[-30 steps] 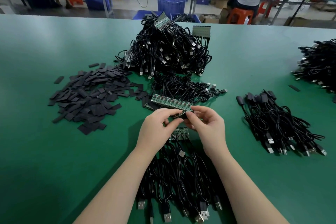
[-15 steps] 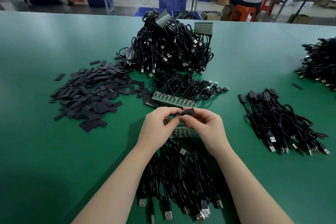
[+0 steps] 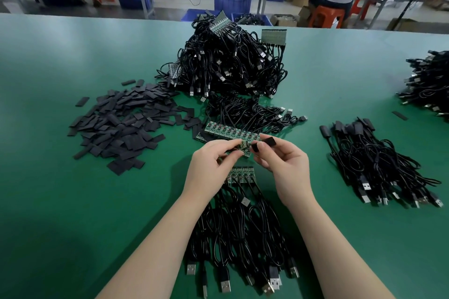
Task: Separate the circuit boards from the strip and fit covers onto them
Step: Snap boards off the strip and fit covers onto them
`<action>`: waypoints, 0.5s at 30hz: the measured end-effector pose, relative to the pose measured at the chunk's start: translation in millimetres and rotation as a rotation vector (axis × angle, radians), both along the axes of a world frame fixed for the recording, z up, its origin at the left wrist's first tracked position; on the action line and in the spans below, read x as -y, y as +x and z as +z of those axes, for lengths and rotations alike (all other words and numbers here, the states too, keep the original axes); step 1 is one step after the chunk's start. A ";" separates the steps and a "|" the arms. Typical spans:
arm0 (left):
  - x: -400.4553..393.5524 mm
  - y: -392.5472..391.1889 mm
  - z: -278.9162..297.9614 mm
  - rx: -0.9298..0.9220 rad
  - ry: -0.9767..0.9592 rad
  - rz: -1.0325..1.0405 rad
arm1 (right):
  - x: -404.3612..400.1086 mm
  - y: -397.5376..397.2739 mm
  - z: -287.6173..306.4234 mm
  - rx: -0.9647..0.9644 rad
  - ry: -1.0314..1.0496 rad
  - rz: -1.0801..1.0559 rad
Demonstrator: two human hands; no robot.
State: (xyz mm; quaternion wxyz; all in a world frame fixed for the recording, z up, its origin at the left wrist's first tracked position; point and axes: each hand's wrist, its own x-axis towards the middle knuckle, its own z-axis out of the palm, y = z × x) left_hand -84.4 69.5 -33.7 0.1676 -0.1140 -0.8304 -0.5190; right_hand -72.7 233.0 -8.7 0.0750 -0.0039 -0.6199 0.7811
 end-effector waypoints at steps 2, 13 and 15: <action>0.1 0.6 0.6 0.009 0.006 0.009 | 1.6 1.0 1.0 -0.008 0.013 0.017; -3.4 3.4 2.4 -0.084 -0.011 -0.017 | 7.2 1.6 -4.1 -0.037 0.138 0.021; -3.3 3.1 2.0 -0.092 -0.016 -0.021 | 8.2 1.9 -4.9 -0.044 0.126 0.032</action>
